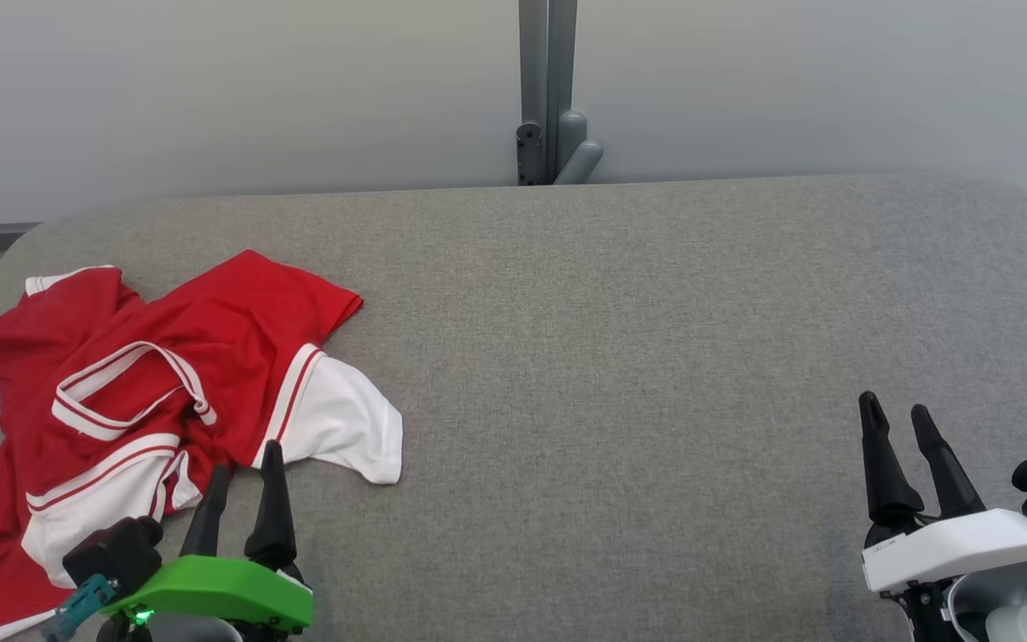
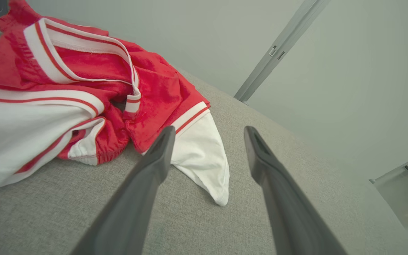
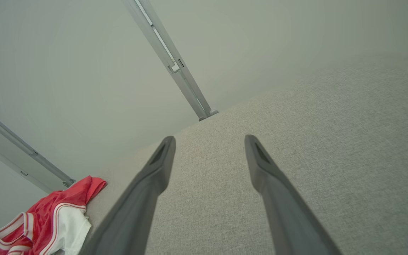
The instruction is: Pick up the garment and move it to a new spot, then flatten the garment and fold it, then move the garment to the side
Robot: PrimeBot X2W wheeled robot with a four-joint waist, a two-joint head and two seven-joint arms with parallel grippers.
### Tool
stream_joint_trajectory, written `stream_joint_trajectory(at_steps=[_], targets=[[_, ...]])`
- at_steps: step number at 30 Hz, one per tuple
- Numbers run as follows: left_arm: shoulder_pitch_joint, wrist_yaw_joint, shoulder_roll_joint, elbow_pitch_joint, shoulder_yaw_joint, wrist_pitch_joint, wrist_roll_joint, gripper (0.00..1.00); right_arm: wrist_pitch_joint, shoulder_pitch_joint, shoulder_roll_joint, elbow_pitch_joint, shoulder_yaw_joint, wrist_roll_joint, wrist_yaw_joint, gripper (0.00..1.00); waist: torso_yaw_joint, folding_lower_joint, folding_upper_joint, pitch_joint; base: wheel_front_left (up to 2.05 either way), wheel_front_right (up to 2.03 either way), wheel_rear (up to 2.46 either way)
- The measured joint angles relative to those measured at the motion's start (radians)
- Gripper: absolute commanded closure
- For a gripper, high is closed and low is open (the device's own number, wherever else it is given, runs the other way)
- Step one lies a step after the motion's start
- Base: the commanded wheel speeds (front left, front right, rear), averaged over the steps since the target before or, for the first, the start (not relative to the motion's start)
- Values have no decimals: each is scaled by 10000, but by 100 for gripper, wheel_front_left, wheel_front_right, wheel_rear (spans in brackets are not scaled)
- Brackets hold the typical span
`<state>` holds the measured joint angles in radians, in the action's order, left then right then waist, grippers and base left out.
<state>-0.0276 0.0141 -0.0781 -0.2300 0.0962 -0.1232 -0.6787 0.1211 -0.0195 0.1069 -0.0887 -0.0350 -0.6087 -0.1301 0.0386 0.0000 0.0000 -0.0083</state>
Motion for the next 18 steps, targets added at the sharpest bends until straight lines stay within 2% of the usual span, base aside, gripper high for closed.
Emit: stream_joint_trajectory(at_steps=[18], targets=[[398,79,33,77,-81,-474,2525,0,489,-151,-12,-416,146,1862,-2,0,-46,0,0,33,0,0,0]])
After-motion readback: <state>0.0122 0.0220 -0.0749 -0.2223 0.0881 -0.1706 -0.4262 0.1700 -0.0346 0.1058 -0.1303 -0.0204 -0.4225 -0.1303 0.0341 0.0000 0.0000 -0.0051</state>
